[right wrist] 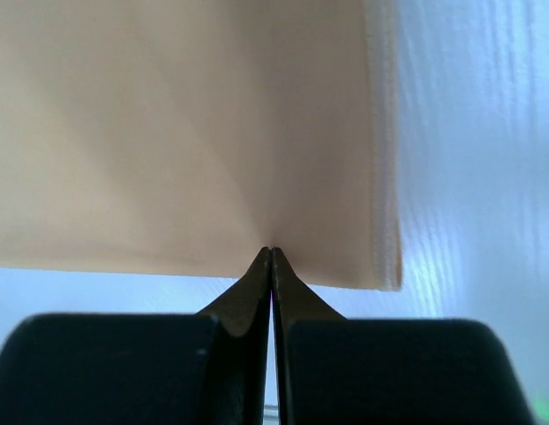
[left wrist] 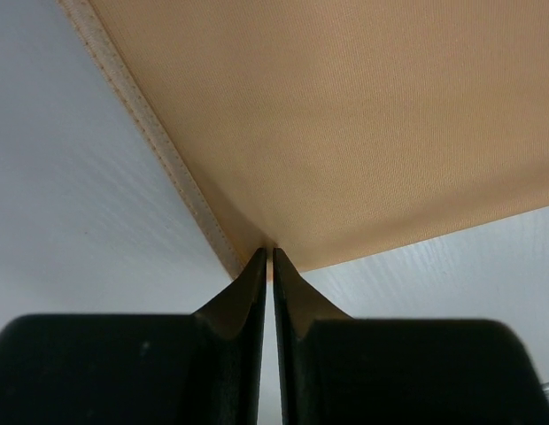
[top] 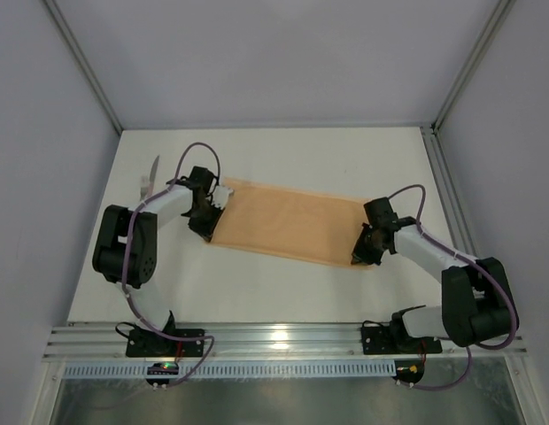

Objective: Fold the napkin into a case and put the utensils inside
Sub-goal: Fold the rectangle-folded napkin at the center of the board.

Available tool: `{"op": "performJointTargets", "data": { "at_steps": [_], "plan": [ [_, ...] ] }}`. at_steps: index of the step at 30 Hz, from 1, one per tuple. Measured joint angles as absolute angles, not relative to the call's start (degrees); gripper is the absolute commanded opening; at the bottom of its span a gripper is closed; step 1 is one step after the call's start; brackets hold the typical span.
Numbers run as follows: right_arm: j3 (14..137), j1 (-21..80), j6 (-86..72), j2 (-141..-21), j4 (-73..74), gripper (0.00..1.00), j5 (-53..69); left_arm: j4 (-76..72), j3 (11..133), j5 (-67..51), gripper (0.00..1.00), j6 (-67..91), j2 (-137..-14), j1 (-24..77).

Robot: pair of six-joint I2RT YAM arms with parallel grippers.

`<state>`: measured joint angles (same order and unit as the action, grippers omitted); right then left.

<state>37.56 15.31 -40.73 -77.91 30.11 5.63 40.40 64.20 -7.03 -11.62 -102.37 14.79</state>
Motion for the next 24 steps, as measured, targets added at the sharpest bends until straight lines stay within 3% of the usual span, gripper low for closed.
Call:
{"op": "performJointTargets", "data": {
  "at_steps": [4,6,12,24],
  "plan": [
    [41.85,13.19,-37.34,-75.72,37.04,0.05,3.62,39.83,64.25,-7.29,0.11,-12.38,-102.17,13.85],
    [46.92,12.05,-35.48,-76.03,39.59,0.12,3.51,39.94,64.42,-7.60,0.12,-12.71,-102.10,13.72],
    [57.32,4.71,-30.92,-76.62,40.16,0.50,2.26,43.03,68.73,-10.17,0.18,-12.91,-101.06,13.45],
    [36.49,3.49,-34.46,-72.77,40.18,0.52,5.78,44.99,69.47,-10.24,0.25,-12.27,-98.15,10.63]
  ]
}}
